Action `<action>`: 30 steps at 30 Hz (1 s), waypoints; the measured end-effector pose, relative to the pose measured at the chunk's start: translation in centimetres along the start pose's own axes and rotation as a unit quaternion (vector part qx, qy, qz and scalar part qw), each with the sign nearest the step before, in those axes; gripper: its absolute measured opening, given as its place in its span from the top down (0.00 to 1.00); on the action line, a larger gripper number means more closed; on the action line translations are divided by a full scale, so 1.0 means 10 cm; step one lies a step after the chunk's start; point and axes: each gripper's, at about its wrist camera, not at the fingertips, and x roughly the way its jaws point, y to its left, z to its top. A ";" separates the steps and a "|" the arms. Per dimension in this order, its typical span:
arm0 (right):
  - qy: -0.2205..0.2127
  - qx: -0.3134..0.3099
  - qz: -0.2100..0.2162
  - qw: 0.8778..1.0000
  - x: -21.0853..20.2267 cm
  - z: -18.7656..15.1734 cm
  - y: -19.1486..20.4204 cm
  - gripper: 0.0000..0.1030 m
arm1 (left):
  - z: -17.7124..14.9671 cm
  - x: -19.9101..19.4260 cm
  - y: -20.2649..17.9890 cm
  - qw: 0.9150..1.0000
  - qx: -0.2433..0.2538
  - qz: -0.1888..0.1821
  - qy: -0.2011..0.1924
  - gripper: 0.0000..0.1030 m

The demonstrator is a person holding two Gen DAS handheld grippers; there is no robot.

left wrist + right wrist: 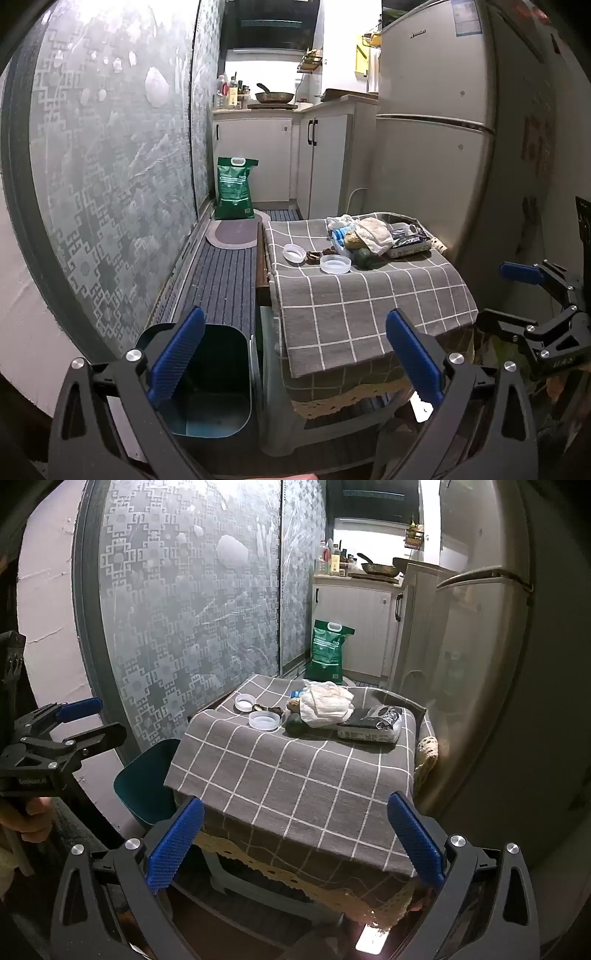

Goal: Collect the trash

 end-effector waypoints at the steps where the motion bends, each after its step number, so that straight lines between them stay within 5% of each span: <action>1: 0.001 0.000 0.001 1.000 0.00 0.00 0.00 0.03 | 0.00 0.00 0.00 1.000 -0.001 -0.001 0.000 0.03; 30: -0.001 0.001 0.003 1.000 -0.01 0.00 0.02 0.03 | 0.01 -0.02 0.04 1.000 -0.006 -0.005 0.001 0.03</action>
